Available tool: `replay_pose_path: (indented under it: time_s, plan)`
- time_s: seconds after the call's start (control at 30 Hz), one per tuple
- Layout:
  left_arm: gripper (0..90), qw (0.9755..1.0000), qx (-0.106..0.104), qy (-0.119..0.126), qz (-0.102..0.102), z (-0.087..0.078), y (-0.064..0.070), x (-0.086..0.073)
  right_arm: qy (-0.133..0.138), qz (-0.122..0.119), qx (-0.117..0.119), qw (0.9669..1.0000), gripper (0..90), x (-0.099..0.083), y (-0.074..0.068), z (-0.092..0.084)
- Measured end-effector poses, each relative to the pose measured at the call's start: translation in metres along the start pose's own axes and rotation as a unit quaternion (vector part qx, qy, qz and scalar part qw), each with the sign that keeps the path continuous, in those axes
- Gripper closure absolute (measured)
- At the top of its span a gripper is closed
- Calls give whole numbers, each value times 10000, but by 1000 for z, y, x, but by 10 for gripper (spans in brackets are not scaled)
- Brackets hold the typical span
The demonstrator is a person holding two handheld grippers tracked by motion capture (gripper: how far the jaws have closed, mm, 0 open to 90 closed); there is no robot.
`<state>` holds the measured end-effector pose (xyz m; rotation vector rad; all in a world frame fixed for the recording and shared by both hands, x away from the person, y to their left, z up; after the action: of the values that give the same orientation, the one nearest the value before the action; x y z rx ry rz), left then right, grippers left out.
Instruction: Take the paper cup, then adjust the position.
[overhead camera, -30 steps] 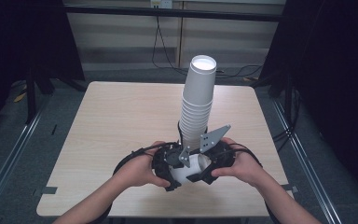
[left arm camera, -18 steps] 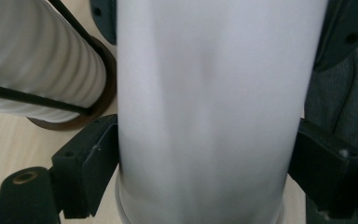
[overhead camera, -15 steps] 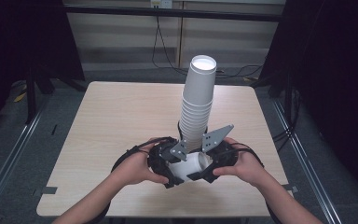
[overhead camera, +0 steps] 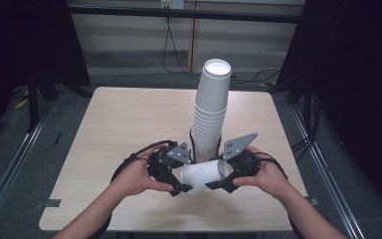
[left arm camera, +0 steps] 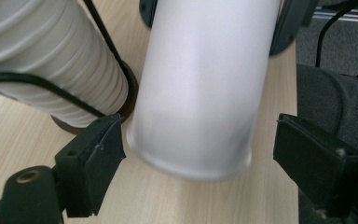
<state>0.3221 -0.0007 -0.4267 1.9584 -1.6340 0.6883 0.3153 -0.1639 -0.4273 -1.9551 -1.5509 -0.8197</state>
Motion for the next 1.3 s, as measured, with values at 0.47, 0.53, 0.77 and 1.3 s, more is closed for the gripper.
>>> replay_pose_path:
  time_s: [0.47,0.53,0.77,1.3]
  plan:
    - [160,9979,-35,162,-628,12,-9,-35,279,171,-125,9994,226,-3,4,-10]
    - [161,9976,-73,197,-658,15,-9,-38,304,176,-168,9992,226,-2,4,-12]
    - [164,9955,-182,354,-865,22,-7,-41,395,180,-171,9989,224,2,5,-13]
    - [168,9915,-332,809,-963,27,-5,-37,554,146,-224,9981,223,7,6,-11]
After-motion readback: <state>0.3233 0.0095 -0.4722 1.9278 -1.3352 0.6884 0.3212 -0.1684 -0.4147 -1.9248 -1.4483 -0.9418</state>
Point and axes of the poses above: each handheld gripper's, and its own axes: z roughly forward along the jaws, x roughly out of its top, y roughly to its right, the point moved 6 cm from there along z, roughly forward along the jaws, and after that the axes turned 4 degrees about -z, right-handed, at the moved point
